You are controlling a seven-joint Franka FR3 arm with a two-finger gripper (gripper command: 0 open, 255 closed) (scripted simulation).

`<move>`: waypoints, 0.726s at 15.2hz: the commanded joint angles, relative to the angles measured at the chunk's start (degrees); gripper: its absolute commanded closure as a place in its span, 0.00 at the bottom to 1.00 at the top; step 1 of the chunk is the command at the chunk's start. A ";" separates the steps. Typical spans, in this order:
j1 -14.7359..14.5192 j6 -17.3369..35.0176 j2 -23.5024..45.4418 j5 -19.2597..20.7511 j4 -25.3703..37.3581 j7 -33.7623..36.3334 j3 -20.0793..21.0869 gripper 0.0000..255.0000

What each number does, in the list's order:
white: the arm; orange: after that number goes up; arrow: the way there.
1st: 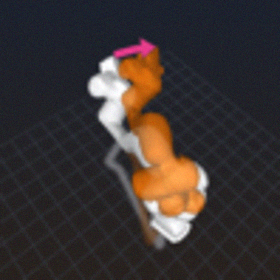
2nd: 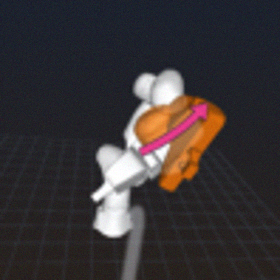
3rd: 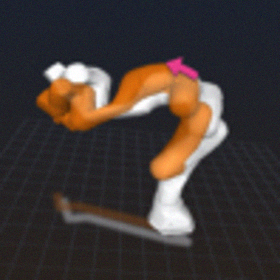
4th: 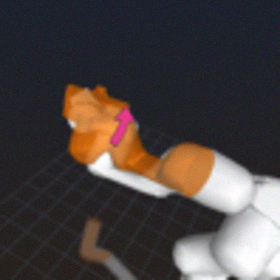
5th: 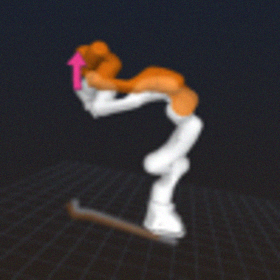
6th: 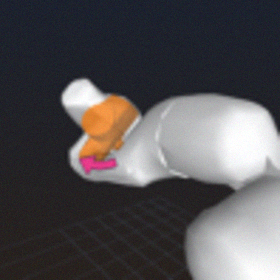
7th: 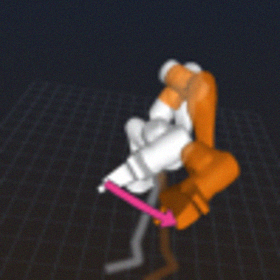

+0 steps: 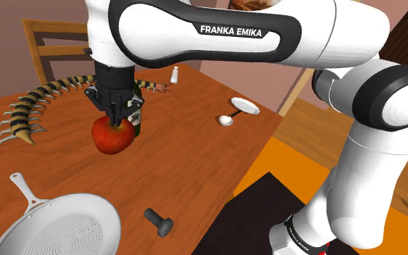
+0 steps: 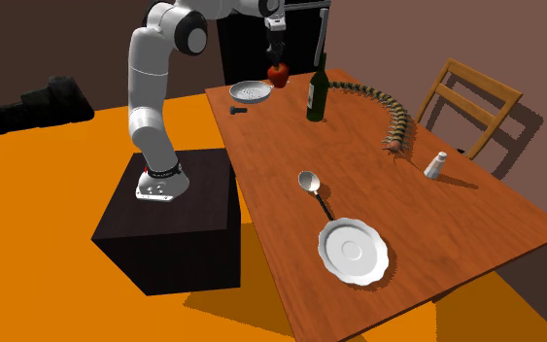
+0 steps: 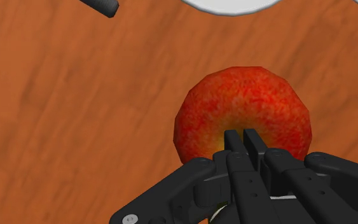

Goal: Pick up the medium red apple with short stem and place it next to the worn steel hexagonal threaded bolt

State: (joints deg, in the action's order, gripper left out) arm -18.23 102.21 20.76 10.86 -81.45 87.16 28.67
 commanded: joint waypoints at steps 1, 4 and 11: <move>0.18 1.63 -0.19 -0.03 -1.77 0.13 -0.02 1.00; 0.37 3.90 -0.11 0.08 -4.00 0.28 -0.11 1.00; 0.62 8.97 0.55 0.61 -8.52 0.77 -0.40 1.00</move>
State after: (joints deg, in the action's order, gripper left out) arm -17.65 110.36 21.29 11.40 -89.21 87.83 28.30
